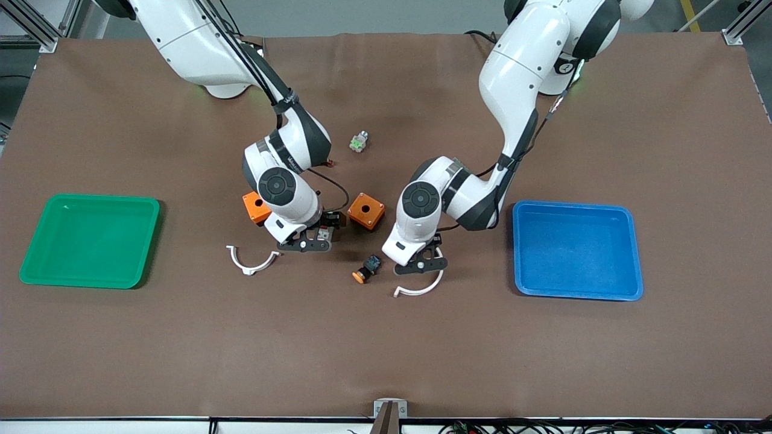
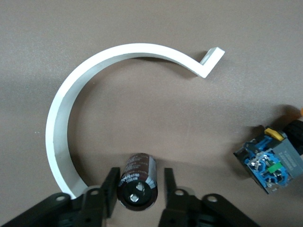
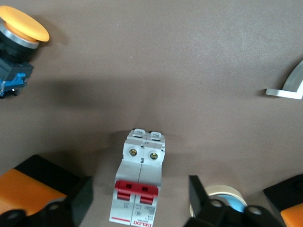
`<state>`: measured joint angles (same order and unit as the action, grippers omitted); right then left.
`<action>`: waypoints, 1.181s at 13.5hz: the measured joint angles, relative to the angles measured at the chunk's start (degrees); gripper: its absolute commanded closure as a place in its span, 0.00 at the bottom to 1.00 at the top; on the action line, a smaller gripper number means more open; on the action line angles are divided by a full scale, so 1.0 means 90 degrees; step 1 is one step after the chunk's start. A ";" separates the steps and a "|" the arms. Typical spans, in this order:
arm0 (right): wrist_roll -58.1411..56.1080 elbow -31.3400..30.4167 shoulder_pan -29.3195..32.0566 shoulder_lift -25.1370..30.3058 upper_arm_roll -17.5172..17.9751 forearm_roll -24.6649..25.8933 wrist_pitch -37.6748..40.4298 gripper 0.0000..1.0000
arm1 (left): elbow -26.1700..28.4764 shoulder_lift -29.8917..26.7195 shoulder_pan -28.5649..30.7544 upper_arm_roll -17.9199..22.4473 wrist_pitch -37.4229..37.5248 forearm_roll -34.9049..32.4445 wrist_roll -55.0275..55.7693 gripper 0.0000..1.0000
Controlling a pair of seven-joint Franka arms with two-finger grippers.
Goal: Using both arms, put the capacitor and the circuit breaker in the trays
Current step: 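Close the left gripper on the capacitor while the right gripper grips the breaker, then carry the capacitor to the blue tray and the breaker to the green tray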
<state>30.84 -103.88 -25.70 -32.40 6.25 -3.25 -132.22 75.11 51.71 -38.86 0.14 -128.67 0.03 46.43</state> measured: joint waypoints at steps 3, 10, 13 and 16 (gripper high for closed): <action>0.0002 0.0000 0.0000 0.0000 0.0000 -0.0001 0.0002 0.47 | -0.0006 0.0000 0.0000 0.0000 0.0000 0.0000 0.0000 0.98; 0.0011 0.0012 -0.0001 -0.0001 0.0002 -0.0003 0.0009 0.83 | -0.0191 -0.0537 0.0520 0.0123 0.0133 -0.0001 -0.0019 1.00; 0.0011 0.0066 -0.0001 0.0003 0.0000 -0.0003 0.0127 0.83 | -0.0194 -0.1017 0.1212 0.0131 0.0666 -0.0002 -0.0500 1.00; 0.0011 0.0372 0.0023 0.0165 -0.0043 -0.0003 0.0750 0.85 | -0.0149 -0.1325 0.1905 0.0135 0.1267 -0.0003 -0.1093 1.00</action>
<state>30.94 -100.53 -25.50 -30.91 5.87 -3.27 -125.48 73.77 39.78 -21.71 1.36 -117.26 0.01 36.59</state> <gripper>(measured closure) 0.599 0.656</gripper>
